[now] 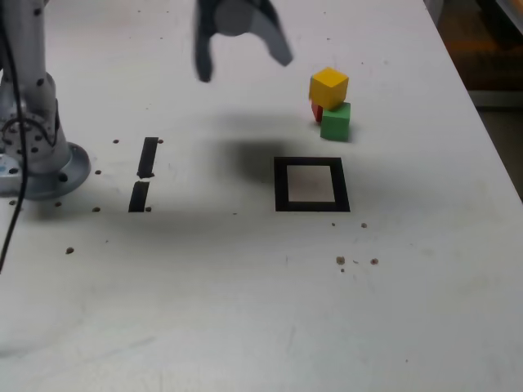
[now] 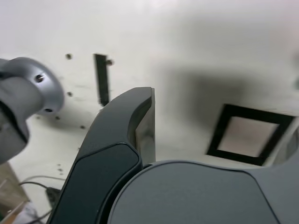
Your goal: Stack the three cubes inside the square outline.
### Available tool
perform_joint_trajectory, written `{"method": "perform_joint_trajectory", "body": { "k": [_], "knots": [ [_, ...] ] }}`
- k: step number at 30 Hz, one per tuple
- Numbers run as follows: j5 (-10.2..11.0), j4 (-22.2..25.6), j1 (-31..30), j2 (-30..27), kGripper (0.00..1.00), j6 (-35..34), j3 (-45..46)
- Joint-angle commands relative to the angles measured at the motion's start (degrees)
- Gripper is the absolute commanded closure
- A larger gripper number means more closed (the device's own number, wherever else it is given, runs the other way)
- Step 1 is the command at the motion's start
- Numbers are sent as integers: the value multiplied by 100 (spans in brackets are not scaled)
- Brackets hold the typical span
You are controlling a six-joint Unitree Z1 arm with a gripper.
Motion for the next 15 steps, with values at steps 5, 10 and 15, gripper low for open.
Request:
{"method": "perform_joint_trajectory", "body": {
  "k": [5,10,15],
  "knots": [
    [35,81,198,283,1,-278,-1998],
    [-13,129,249,451,2,-1254,-1606],
    [-13,84,204,443,3,-2311,-1318]
  ]
}}
